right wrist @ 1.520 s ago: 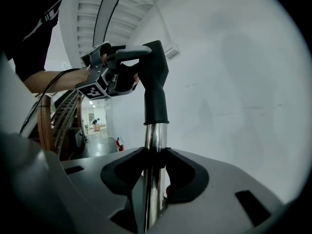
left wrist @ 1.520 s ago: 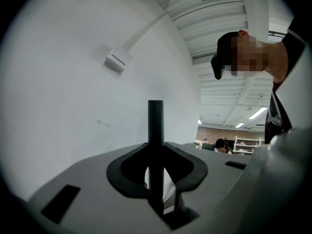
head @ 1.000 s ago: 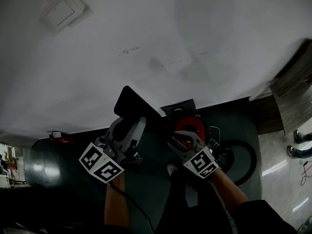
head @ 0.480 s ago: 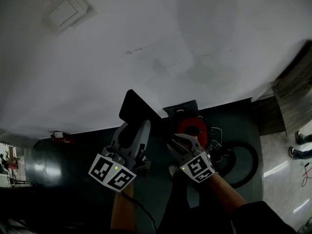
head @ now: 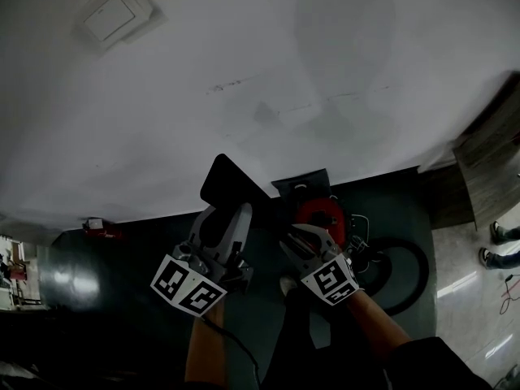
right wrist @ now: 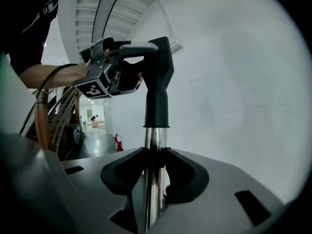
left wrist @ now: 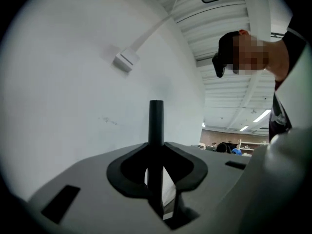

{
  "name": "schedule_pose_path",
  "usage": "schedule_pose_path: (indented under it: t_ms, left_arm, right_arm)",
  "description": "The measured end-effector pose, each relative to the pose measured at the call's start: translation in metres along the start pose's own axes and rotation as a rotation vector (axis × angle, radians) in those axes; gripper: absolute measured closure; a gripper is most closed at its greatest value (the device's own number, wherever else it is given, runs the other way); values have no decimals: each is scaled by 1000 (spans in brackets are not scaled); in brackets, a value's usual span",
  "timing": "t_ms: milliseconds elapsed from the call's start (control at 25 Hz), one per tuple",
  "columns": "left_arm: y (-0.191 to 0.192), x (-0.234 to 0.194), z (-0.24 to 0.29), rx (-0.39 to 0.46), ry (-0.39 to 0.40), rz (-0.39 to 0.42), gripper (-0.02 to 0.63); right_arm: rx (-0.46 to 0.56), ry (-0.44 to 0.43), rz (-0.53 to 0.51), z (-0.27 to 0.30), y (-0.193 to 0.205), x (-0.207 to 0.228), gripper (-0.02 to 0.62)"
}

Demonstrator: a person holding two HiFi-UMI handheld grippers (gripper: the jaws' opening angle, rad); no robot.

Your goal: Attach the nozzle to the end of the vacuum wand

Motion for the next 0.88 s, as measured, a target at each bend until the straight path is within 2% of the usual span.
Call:
schedule_pose_path:
  t_ms: [160, 240, 520, 560, 640, 760, 880]
  left_arm:
    - [-1, 4, 7, -19, -121, -10, 522]
    - [0, 7, 6, -23, -154, -9, 522]
    - [3, 4, 5, -1, -80, -23, 515]
    - [2, 5, 7, -3, -65, -15, 475]
    - [0, 7, 9, 10, -52, 0, 446]
    - [-6, 9, 8, 29, -61, 19, 414]
    - [-7, 7, -3, 45, -110, 20, 394]
  right_arm:
    - [-32, 49, 16, 4, 0, -2, 451]
    - [-38, 64, 29, 5, 0, -5, 451]
    - [-19, 39, 24, 5, -3, -5, 451]
    - [-19, 39, 23, 4, -3, -5, 451]
    - [-19, 41, 21, 4, -2, -4, 451]
    - [-16, 41, 23, 3, -3, -4, 451]
    - [-14, 46, 28, 5, -5, 0, 451]
Point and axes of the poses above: the fingertips, and each gripper's own axes: z forward along the fingers, x to its right, y out of its underside, the point moved 10 cm from there along -z, backward along the fingers, and after that the axes turned 5 degrees about -x, right-handed, at the moved point
